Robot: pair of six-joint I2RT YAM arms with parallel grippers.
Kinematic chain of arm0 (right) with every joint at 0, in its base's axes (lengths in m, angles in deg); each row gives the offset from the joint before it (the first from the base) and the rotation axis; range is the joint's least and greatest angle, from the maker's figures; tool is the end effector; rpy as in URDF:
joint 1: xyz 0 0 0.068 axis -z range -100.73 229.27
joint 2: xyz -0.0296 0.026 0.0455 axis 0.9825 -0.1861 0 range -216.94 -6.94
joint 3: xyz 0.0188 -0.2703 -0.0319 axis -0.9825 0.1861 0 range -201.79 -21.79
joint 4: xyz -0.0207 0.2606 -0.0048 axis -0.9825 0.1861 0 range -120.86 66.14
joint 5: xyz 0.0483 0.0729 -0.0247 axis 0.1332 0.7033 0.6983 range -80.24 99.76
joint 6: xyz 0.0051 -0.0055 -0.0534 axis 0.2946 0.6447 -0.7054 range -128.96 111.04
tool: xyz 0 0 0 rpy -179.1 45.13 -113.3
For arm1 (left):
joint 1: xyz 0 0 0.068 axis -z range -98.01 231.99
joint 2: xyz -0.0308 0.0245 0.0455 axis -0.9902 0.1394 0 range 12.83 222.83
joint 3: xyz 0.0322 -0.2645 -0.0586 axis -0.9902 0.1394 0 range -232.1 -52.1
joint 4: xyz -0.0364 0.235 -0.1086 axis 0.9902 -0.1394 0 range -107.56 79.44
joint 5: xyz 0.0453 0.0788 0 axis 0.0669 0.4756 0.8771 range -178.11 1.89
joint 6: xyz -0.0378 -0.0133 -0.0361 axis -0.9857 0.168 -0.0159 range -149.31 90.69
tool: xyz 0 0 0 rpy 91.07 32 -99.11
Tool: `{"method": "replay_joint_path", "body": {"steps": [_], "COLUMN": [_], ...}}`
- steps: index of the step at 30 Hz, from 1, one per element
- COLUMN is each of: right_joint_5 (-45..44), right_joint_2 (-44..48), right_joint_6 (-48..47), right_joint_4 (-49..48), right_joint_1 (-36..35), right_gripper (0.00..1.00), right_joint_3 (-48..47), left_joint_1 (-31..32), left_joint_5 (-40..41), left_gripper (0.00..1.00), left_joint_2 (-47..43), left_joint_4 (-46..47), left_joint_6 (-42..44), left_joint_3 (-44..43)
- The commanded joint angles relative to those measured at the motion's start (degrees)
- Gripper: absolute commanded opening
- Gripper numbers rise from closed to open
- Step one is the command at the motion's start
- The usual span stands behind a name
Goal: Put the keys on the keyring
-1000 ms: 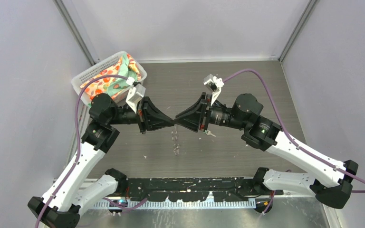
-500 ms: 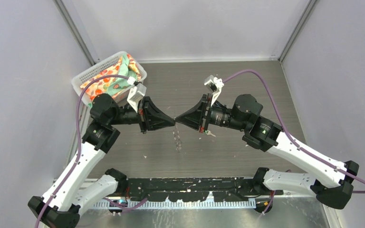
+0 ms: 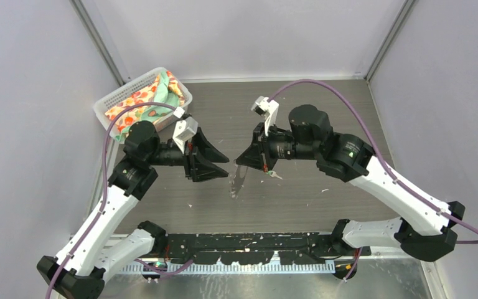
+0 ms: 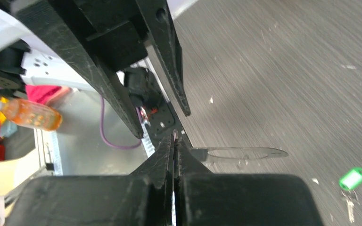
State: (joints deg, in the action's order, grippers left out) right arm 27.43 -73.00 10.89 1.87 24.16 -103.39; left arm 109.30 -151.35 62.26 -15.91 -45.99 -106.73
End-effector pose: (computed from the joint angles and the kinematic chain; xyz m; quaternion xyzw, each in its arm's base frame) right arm 0.1260 0.1998 0.4463 -0.3277 0.7303 0.4550 0.3901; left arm 0.1426 -0.1093 0.3958 0.4245 0.5660 -0.5695 0.4186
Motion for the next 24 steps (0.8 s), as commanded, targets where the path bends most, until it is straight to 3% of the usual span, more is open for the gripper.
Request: {"method": "replay_joint_path", "body": {"steps": [1, 8, 24], "right_joint_5": [0.82, 0.35, 2.1], "right_joint_2": [-4.01, -12.28, -20.79], "right_joint_6": [-5.25, -7.29, -10.21], "right_joint_4": [18.2, 29.0, 32.26], "right_joint_1": [0.0, -1.15, -4.14], "right_gripper": [0.01, 0.01, 0.01], "right_joint_3": [-9.04, -19.13, -28.69], "left_joint_1": [-0.15, -0.09, 2.92], "left_joint_5": [-2.4, -4.83, -10.27], "left_gripper": [0.47, 0.43, 0.32], "left_joint_2": [-0.58, 2.34, 4.79], "left_joint_4": [-3.76, -1.43, -3.17], "left_joint_6": [7.63, 8.89, 9.65], "left_joint_3": [-0.8, -0.59, 1.37]}}
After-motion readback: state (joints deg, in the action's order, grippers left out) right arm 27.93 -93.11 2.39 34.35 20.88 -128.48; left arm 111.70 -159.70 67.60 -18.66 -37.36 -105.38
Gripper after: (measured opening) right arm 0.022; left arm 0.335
